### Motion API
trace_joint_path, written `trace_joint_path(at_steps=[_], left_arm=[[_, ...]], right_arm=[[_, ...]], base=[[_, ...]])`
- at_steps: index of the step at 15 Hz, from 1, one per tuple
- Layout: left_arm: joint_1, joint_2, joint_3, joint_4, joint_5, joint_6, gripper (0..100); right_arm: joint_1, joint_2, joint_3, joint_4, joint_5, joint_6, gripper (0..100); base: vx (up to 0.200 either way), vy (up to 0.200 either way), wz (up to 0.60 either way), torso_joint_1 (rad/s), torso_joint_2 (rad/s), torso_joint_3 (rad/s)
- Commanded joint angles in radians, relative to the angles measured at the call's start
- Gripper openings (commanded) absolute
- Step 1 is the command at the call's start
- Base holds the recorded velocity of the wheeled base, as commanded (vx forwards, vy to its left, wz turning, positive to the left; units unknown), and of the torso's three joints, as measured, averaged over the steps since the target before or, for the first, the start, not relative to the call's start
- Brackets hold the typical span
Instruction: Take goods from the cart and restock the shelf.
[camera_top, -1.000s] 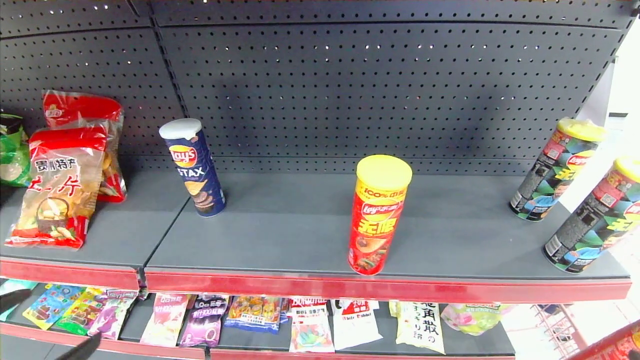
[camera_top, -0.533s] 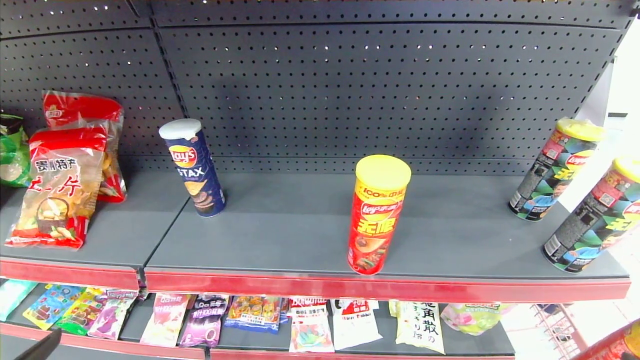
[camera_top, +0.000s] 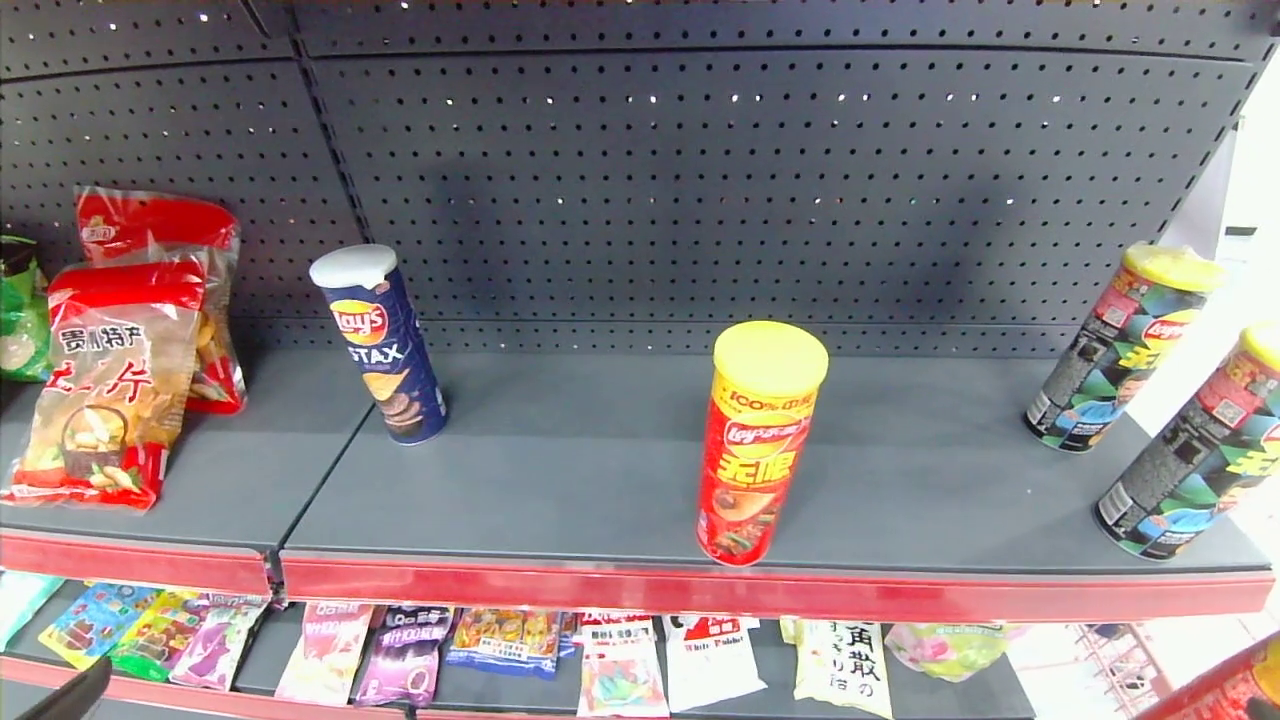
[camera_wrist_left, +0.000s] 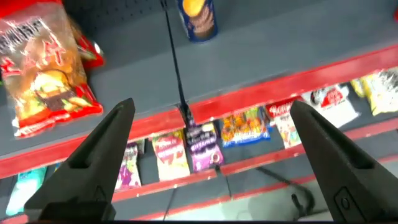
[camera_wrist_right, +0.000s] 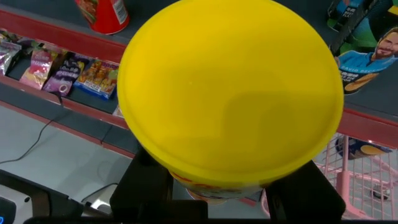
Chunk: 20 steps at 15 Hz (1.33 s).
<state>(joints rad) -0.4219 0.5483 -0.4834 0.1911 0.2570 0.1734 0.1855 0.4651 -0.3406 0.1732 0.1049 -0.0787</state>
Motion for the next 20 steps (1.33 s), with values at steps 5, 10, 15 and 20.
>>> trace_joint_path(at_steps=[5,10,15,20], left_arm=[[-0.001,-0.094,0.055,0.01,-0.021,0.024,100],[-0.003,-0.13,0.112,0.005,-0.079,0.035,100],[-0.003,-0.159,0.118,0.007,-0.113,-0.011,100],[-0.003,-0.177,0.112,0.01,-0.117,-0.011,100]], right_arm=[[0.126,0.296,-0.186,-0.087,0.024,-0.007,0],[0.21,0.708,-0.314,-0.388,0.108,-0.006,0],[0.183,1.044,-0.523,-0.567,0.148,-0.012,0],[0.186,1.218,-0.689,-0.572,0.179,-0.085,0]], base=[[0.0,0.0,0.0,0.0,0.0,0.0],[0.0,0.0,0.0,0.0,0.0,0.0],[0.0,0.0,0.0,0.0,0.0,0.0],[0.0,0.0,0.0,0.0,0.0,0.0]])
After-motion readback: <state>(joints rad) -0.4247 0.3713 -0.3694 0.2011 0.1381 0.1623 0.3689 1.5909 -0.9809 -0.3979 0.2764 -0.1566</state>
